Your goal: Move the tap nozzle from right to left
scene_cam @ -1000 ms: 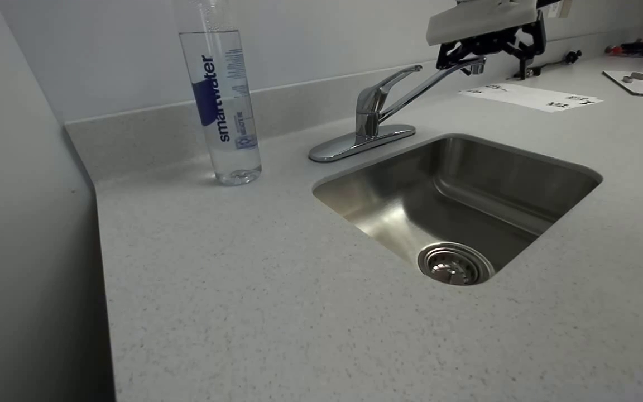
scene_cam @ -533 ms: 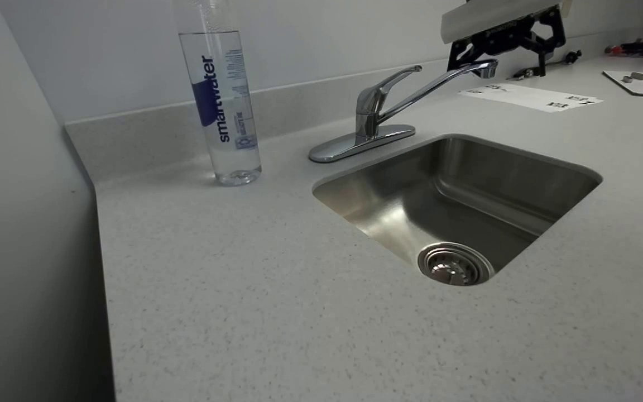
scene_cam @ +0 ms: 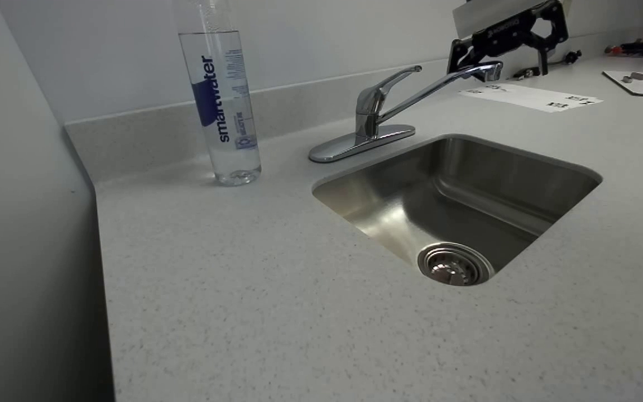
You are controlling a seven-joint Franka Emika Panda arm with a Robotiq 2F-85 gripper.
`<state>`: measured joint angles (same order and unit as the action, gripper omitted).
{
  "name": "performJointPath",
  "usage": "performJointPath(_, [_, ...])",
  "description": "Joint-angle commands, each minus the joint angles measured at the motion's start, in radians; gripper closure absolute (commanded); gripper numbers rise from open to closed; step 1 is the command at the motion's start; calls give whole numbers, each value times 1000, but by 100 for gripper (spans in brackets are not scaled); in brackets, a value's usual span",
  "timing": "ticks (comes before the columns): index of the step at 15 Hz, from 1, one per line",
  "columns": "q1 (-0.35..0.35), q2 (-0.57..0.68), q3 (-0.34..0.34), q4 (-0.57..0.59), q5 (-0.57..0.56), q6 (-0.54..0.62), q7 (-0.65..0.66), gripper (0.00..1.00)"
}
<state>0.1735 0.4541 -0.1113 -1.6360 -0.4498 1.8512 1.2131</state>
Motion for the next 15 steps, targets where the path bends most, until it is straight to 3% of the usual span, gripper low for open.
performJointPath(1, [-9, -27, 50, -58, 43, -6, -108, 0])
performJointPath(15, [12, -10, 117, -53, 77, 29, -441, 0])
